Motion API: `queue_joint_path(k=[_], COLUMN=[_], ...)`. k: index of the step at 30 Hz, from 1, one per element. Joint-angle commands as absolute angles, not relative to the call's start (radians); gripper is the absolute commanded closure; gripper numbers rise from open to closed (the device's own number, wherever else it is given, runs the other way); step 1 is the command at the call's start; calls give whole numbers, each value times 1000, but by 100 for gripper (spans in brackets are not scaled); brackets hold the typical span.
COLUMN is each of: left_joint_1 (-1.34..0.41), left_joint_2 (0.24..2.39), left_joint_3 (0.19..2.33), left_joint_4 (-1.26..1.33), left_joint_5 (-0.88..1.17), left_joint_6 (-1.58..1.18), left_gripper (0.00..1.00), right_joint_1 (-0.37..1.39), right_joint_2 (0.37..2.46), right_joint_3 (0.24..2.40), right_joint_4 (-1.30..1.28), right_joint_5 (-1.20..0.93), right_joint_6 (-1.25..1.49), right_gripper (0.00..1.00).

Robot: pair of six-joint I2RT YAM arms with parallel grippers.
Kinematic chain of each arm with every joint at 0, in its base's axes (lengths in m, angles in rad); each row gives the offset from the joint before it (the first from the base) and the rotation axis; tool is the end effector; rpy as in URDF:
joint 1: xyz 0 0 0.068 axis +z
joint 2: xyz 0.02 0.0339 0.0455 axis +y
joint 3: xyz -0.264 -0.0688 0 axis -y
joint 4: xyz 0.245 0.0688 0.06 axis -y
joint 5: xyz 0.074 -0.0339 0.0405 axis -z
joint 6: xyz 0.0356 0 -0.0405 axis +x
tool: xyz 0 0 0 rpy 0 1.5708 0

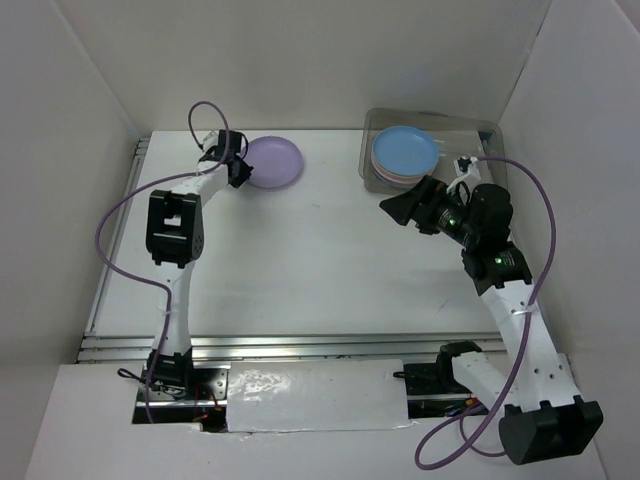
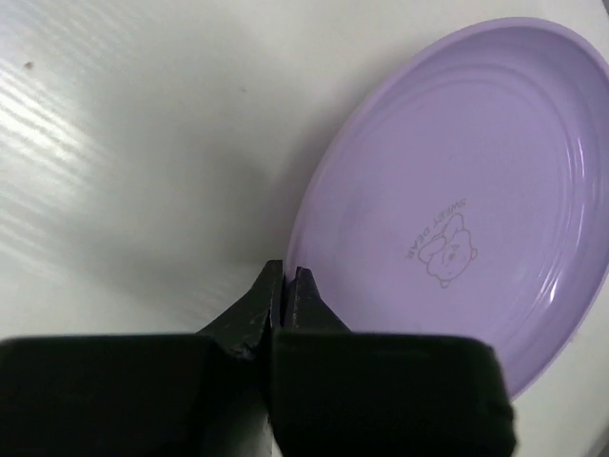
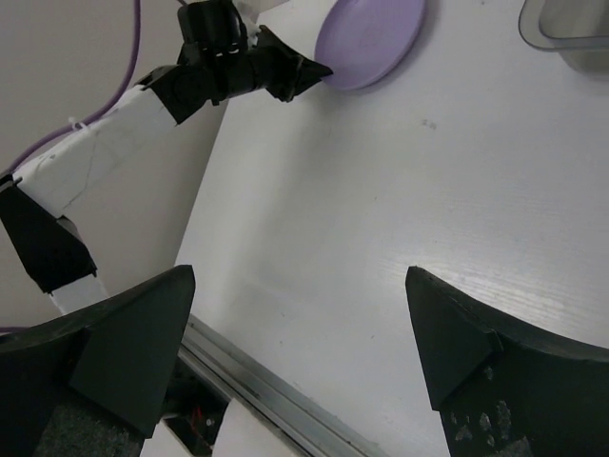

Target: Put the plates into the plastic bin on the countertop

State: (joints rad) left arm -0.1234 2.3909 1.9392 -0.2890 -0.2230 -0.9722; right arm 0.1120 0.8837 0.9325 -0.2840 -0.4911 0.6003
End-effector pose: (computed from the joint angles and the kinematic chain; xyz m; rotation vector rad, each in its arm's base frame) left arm 0.5368 -0.0586 0.1673 -1.0532 2.0544 -0.3088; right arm 0.1937 0.0387 0.3649 0.0921 1.8782 0.9406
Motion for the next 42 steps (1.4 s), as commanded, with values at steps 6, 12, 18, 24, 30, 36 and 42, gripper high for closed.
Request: queue_joint_path(k=[6,12,18,24,30,36,42], left_joint_1=[-284,-480,-566,-583,-581,-578,-557], left_joint_2=[1919,1695,1540,1483,1468,1462,1460], left_joint_3=[1591,1464,1335,1313,1322,1325,1333], left_joint_4=[-319,-414,-387,-390,-393,-396,-431], left_joint_5=[-348,-330,-256,-229,-209,-204,-222], left_joint_6=[-806,-758,-769,-750,-747,-750,-797], left_gripper=[100,100,100,100,100,100,49], right_joint_1=[187,328,345,376,390,397,367], right_joint_2=[1011,1225,1350,1350,1379,1408,1448], right_joint_3=[937,1069,1094,1031,1025,1048,1123], right_joint_4=[-235,-253,-262,-212,-201,-201,-213], right_joint_5=[-369,-102,5,-38,-69,-68,-107], right_joint_6=[575,520,511,532,554,569,600], right_gripper=[0,0,0,37,40,94,100])
